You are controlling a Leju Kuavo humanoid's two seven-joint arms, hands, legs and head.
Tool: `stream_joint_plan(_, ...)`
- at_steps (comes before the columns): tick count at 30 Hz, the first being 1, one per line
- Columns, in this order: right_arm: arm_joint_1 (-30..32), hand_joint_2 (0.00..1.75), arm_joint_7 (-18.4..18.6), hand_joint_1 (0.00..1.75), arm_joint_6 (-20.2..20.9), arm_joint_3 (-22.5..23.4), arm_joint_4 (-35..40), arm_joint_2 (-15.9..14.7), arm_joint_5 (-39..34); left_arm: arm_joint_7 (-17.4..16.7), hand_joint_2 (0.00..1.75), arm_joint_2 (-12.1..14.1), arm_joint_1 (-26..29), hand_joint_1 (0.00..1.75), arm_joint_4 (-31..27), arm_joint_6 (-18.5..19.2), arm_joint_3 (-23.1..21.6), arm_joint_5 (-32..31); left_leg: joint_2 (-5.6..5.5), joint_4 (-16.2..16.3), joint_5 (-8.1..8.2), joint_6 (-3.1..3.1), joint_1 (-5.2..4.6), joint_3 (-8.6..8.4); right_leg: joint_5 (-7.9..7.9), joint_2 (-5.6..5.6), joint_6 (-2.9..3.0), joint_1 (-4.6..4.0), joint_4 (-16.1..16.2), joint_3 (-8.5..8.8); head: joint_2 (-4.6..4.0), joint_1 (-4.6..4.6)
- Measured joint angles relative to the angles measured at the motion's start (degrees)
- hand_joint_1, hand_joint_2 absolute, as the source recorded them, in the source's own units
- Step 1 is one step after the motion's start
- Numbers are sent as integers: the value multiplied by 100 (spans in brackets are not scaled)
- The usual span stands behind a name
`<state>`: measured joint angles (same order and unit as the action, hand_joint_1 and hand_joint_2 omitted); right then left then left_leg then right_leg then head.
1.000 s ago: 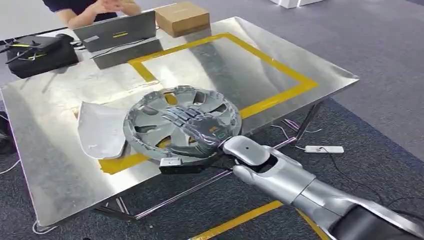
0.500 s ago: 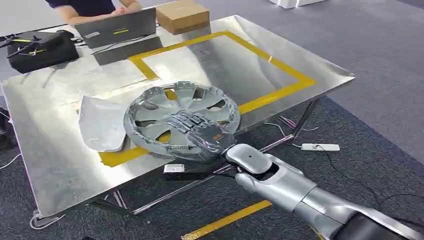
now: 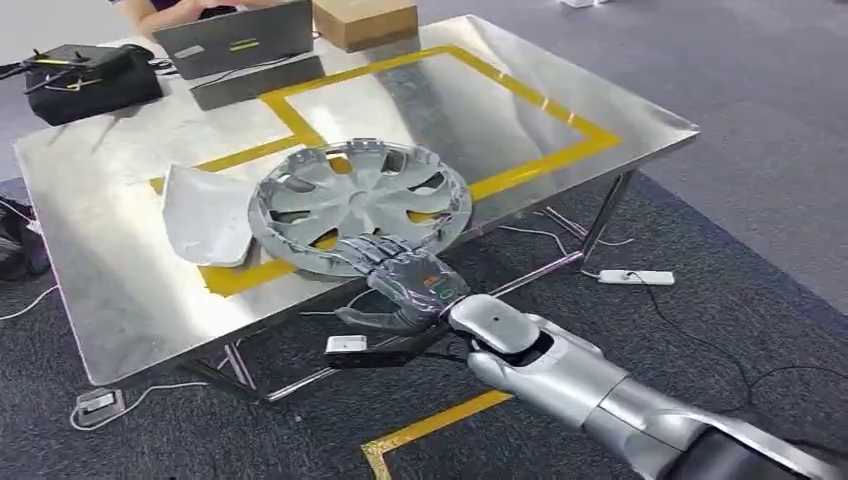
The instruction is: Take the parts from the cabinet and place them on the table.
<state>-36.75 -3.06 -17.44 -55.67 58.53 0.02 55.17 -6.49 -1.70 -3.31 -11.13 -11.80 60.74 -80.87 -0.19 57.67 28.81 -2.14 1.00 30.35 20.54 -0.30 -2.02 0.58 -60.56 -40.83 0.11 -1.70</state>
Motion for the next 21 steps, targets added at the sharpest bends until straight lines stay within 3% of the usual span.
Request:
stream_joint_plan(3, 23, 0, -9, 0, 2, 0, 4, 13, -7, 0, 0, -2, 25, 0, 0, -5, 0, 0, -20, -7, -148, 92, -45, 66, -209, -20, -127, 40, 172, 43, 0, 4)
stream_joint_plan(4, 24, 0, -9, 0, 7, 0, 4, 4, -9, -7, 0, -4, 34, 0, 0, -5, 2, 0, -11, -51, -243, 132, -7, 96, -218, -11, -157, 46, 175, 0, 0, -5)
stream_joint_plan(6, 28, 0, -7, 0, 13, 0, 9, 4, -15, -9, 0, -2, 34, 0, 0, -13, 2, 0, 4, -51, -361, 206, -9, 231, 388, 8, -179, 45, -240, -182, 0, -27)
stream_joint_plan(8, 53, 0, -9, 0, 13, 0, 18, -7, -15, -9, 0, -2, 35, 0, 2, -18, 2, -2, 4, -50, -489, 241, -30, 387, 1029, 10, -197, 38, -1212, -387, 0, -42)
stream_joint_plan(9, 82, 0, -9, 0, 11, 0, 20, -9, -13, -9, 0, -2, 36, 0, 2, -20, 2, -2, 3, -47, -549, 246, -42, 464, 1159, 10, -198, 34, -1554, -426, 0, -49)
stream_joint_plan(10, 116, 0, -9, 0, 9, 0, 20, -15, -11, -9, 0, -2, 38, 0, 2, -20, 2, -2, 2, -46, -607, 245, -49, 540, 1134, 10, -189, 29, -1689, -367, 0, -40)
stream_joint_plan(11, 145, 0, -9, 0, 2, 0, 20, -22, -7, -9, 0, -4, 38, 0, 2, -20, 2, -2, 0, -45, -670, 241, -55, 621, 992, 11, -174, 19, -1583, -189, 0, -46)
stream_joint_plan(13, 171, 0, -9, 0, -9, 0, 24, -26, 13, -11, 0, -11, 38, 0, 2, -20, 2, -4, -15, -42, -797, 202, -58, 775, 697, 20, -120, -6, -807, 479, 0, -46)
stream_joint_plan(14, 171, 0, -9, 0, -18, 0, 46, -26, 37, -9, 0, -17, 32, 0, 2, -20, 2, -9, -20, -27, -857, 175, -57, 816, 811, 42, -88, -12, -272, 889, 0, -46)
stream_joint_plan(15, 173, 0, -9, 0, -31, 0, 74, -26, 52, -11, 0, -20, 36, 0, 0, -20, 2, -11, -24, -17, -897, 138, -86, 874, 998, 64, -92, -31, 177, 1187, 0, -48)
stream_joint_plan(16, 197, 0, -9, 0, -87, -2, 96, -30, 65, -11, 0, -20, 39, 0, 2, -22, 2, -13, -19, -48, -961, 110, -77, 853, 938, 73, -74, -43, 114, 1104, 0, 2)
stream_joint_plan(17, 207, 0, 2, 0, -116, -2, 96, -44, 81, -13, 0, -22, 38, 0, 2, -29, 2, -18, -26, -60, -1015, 74, -59, 850, 926, 79, -51, -58, 159, 1049, 0, -42)
stream_joint_plan(19, 262, 0, 6, 0, -138, -4, 99, -48, 107, -17, 0, -33, 61, 0, 2, -29, 2, -22, -39, -130, -1137, -2, -46, 873, 794, 62, 69, -41, 193, 980, 0, -44)
stream_joint_plan(20, 274, 0, 13, 0, -155, -7, 101, -50, 109, -17, 0, -42, 76, 0, 2, -31, 2, -22, -29, -71, -929, -32, -34, 924, 726, 39, 114, -22, 195, 975, 0, -44)
stream_joint_plan(21, 288, 0, 15, 0, -166, -7, 101, -50, 118, -18, 0, -46, 81, 0, 2, -33, 2, -28, -26, 150, -576, -60, -34, 990, 652, 42, 161, -17, 195, 901, 0, -7)
